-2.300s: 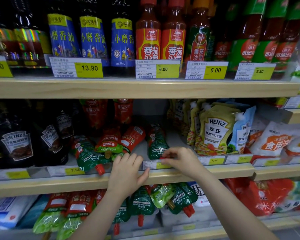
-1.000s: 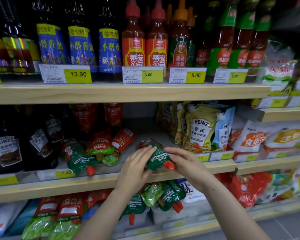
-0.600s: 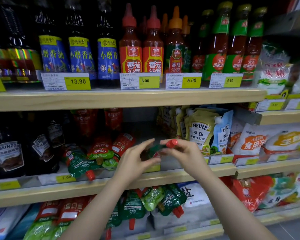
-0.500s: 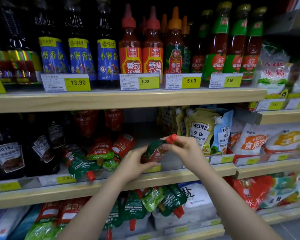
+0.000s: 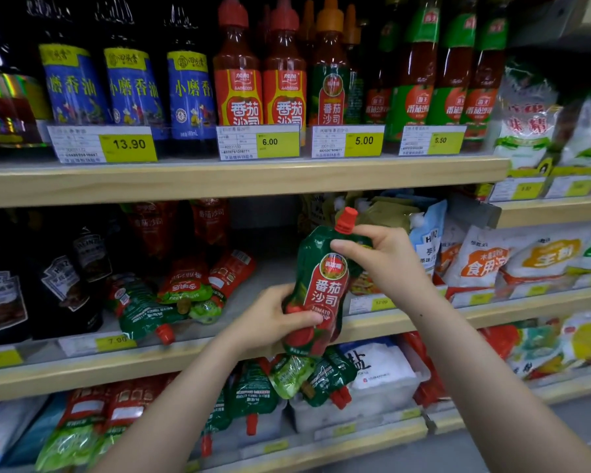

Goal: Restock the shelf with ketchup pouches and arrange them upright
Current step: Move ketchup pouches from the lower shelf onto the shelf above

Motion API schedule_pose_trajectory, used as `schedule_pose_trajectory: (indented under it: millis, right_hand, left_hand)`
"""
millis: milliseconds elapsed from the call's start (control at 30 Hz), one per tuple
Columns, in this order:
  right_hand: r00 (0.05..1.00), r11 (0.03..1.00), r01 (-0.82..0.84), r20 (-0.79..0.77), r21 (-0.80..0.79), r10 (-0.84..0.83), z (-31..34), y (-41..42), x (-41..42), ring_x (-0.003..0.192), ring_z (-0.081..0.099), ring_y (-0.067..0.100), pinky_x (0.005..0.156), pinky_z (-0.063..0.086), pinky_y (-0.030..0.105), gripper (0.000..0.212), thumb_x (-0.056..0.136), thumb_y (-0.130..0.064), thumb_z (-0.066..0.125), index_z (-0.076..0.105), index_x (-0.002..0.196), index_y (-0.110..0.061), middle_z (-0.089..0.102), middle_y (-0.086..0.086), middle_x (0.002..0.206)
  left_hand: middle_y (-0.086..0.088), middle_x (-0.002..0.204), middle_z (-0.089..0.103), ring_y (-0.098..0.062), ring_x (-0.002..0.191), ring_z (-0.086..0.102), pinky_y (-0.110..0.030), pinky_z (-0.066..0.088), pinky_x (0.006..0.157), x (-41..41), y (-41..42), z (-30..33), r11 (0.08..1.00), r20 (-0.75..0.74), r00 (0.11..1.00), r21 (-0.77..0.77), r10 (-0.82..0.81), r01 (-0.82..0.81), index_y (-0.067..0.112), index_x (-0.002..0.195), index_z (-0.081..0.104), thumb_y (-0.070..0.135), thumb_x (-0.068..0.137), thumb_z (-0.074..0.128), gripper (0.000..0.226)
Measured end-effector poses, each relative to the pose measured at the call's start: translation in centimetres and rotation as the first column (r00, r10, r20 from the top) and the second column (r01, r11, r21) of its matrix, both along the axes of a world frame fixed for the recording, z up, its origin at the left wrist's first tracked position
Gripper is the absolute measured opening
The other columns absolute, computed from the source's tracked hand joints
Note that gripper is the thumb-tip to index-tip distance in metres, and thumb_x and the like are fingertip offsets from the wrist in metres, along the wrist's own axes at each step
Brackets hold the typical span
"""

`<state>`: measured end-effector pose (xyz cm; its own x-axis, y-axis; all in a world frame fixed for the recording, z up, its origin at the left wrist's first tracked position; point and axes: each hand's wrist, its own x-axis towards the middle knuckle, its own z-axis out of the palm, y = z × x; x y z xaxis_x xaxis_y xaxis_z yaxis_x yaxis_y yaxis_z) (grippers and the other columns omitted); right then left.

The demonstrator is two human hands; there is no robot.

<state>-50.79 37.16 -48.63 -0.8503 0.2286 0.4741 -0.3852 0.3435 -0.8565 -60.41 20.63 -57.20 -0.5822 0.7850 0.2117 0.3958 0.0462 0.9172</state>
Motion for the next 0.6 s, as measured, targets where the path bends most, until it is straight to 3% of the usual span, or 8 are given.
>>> schedule_pose_trajectory:
  millis: [100,200,333,467,600]
  right_hand:
    - [0.99,1.0,0.026,0.14,-0.012,-0.024,-1.3,0.6,-0.4,0.067,0.07,0.013,0.057,0.054,0.022,0.003,0.078,-0.022,0.072,0.072,0.076,-0.019,0.074,-0.002,0.07]
    - [0.964,0.986,0.014,0.265,-0.166,0.031,-2.7,0.7,-0.6,0.068,0.07,0.016,0.059,0.057,0.025,0.013,0.081,-0.025,0.067,0.072,0.074,-0.016,0.074,0.005,0.073]
    - [0.965,0.945,0.016,0.254,-0.327,0.072,-4.5,0.8,-0.4,0.081,0.07,0.018,0.064,0.056,0.023,0.028,0.09,-0.025,0.056,0.07,0.086,-0.001,0.074,0.012,0.088]
    - [0.932,0.922,-0.013,0.329,-0.387,0.151,-4.8,1.1,-0.6,0.079,0.07,0.016,0.066,0.056,0.024,0.026,0.091,-0.028,0.054,0.069,0.087,-0.008,0.075,0.008,0.086]
    - [0.931,0.916,0.021,0.341,-0.401,0.128,-5.2,1.1,-0.6,0.084,0.07,0.017,0.072,0.056,0.026,0.028,0.091,-0.031,0.055,0.069,0.093,-0.006,0.074,0.009,0.09]
  left_hand:
    - [0.009,0.099,0.073,-0.012,0.095,0.068,-0.025,0.055,0.079,1.0,0.0,-2.2,1.0,0.138,0.99,0.003,-0.026,0.026,0.026,0.105,0.062,0.05,0.063,0.077,0.051]
    - [0.016,0.093,0.073,-0.007,0.087,0.069,-0.017,0.052,0.07,1.8,0.1,-3.7,1.0,0.183,0.983,0.012,-0.003,0.001,0.026,0.099,0.062,0.042,0.068,0.071,0.036]
    - [0.015,0.089,0.074,-0.008,0.084,0.07,-0.017,0.052,0.068,2.2,0.1,-4.5,0.998,0.235,0.972,0.051,0.025,-0.038,0.022,0.097,0.062,0.037,0.071,0.066,0.03]
    - [0.012,0.089,0.074,-0.01,0.085,0.07,-0.019,0.053,0.07,2.3,0.2,-5.0,0.999,0.274,0.962,0.051,-0.015,0.001,0.018,0.099,0.061,0.032,0.074,0.063,0.029]
    - [0.008,0.092,0.074,-0.014,0.086,0.071,-0.02,0.053,0.069,2.3,0.0,-5.3,0.996,0.297,0.955,0.084,-0.002,-0.023,0.018,0.101,0.062,0.033,0.074,0.066,0.032]
